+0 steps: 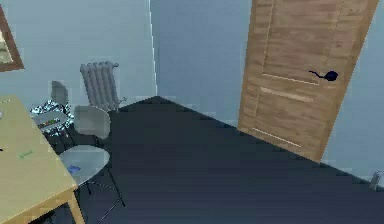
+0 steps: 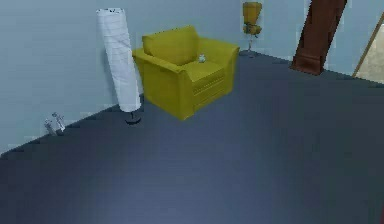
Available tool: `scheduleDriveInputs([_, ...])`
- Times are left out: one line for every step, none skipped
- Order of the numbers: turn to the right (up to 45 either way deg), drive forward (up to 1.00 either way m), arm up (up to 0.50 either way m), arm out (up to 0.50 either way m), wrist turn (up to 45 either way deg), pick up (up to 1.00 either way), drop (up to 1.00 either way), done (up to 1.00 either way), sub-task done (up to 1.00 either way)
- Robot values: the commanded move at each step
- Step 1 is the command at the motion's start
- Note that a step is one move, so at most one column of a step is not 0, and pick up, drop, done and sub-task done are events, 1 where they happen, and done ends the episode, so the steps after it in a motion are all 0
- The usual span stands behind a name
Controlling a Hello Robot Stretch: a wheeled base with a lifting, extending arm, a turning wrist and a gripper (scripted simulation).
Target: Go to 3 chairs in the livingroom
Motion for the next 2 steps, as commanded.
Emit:
scheduleDriveInputs([0.0,0.25,0.00,0.00,0.0,0.00,0.00,0.00,0.00])
scheduleDriveInputs([-42.0,0.00,0.00,0.00,0.0,0.00,0.00,0.00,0.00])
